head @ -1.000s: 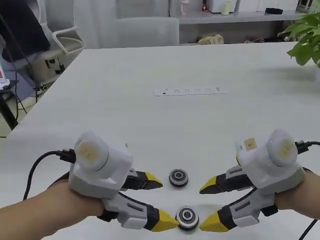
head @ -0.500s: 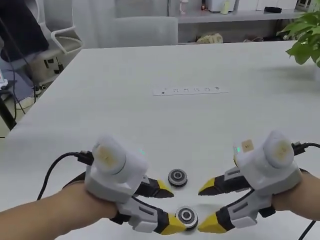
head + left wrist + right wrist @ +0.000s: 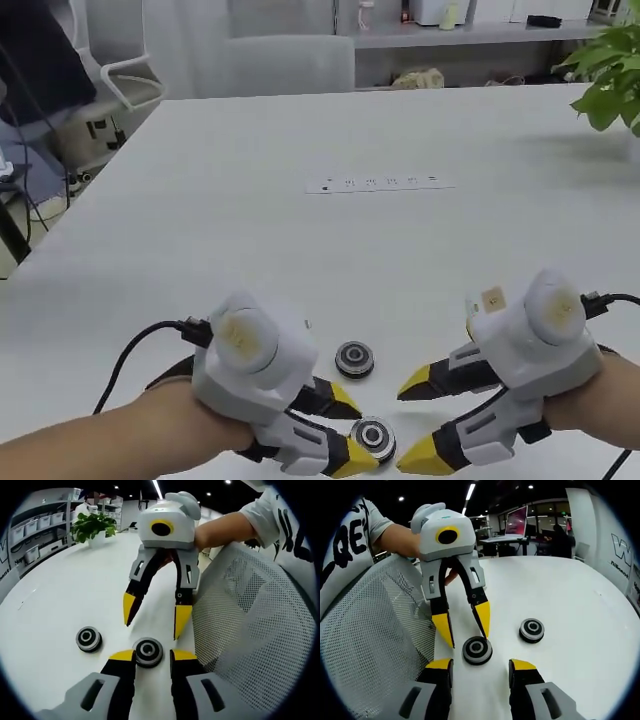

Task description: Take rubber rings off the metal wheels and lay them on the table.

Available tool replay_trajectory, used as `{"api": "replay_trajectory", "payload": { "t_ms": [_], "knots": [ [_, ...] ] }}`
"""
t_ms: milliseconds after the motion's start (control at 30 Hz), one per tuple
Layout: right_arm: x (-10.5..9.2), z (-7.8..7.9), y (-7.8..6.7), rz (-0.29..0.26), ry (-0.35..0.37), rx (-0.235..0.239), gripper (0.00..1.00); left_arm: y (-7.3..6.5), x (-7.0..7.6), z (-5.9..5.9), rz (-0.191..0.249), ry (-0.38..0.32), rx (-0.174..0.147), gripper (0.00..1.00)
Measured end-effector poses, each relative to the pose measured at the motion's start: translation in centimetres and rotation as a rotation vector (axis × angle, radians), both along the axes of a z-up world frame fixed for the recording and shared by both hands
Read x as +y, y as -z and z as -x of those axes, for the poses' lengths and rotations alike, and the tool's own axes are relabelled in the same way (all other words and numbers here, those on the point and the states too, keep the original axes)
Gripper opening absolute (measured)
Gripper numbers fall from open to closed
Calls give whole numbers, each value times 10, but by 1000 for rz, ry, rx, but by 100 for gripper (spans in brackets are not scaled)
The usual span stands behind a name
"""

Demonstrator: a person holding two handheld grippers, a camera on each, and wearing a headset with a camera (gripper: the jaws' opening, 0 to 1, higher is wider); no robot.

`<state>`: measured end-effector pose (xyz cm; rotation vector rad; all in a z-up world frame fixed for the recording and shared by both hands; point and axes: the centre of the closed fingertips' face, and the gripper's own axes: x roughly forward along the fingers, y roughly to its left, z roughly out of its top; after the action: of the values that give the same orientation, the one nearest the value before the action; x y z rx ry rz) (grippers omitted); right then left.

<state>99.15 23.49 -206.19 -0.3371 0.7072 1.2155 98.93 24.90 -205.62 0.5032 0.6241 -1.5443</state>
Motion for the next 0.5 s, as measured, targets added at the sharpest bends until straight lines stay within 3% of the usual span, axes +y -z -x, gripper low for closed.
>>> {"api": "replay_trajectory", "payload": {
  "t_ms": [200,400,500],
  "knots": [
    [0,0,2,2,0,1,43,2,-3,-2,2,-3,-6,17],
    [-1,1,3,5,2,2,43,4,-5,-3,-1,-2,-32,13],
    [-1,1,4,5,3,4,43,5,-6,0,-5,32,-68,13]
  ]
}}
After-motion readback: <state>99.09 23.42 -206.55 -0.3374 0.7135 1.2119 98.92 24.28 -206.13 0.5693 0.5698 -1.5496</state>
